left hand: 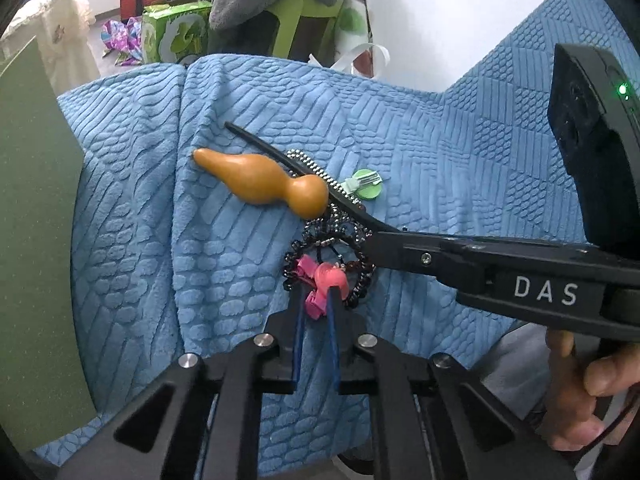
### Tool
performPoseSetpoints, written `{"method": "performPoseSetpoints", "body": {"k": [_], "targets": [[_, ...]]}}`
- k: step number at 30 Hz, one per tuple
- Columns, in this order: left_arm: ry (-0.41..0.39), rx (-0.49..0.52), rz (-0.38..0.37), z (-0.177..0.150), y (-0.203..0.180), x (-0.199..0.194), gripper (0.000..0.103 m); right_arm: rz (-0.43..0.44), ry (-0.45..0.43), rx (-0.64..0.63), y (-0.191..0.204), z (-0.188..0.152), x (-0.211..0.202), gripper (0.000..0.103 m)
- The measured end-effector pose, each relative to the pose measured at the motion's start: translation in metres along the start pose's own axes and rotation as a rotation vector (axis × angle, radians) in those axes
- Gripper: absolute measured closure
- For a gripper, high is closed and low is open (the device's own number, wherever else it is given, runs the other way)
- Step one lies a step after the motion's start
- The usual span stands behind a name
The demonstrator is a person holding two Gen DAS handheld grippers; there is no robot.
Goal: Organize jewelry
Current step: 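Grasp the pink clip with the left gripper while the right gripper grasps the black coiled hair tie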
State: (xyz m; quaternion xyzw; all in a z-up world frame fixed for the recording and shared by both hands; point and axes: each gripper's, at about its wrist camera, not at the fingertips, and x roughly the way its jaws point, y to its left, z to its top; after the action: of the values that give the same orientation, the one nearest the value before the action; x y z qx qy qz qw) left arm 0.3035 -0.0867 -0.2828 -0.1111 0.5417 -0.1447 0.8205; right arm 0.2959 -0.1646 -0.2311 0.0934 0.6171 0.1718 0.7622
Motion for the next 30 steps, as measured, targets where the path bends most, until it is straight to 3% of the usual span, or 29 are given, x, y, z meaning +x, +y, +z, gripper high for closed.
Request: {"method": "performPoseSetpoints", "body": {"k": [17,30], "targets": [[-0.024,-0.080,-0.074,-0.022,0.028,-0.042,0.100,0.012,0.033,-0.004,0.006,-0.004,0.011,0.084],[-0.051,-0.099,-0.051,-0.029,0.033,-0.057,0.103,0.161,0.036,0.023,0.017,-0.015,0.009,0.084]]}}
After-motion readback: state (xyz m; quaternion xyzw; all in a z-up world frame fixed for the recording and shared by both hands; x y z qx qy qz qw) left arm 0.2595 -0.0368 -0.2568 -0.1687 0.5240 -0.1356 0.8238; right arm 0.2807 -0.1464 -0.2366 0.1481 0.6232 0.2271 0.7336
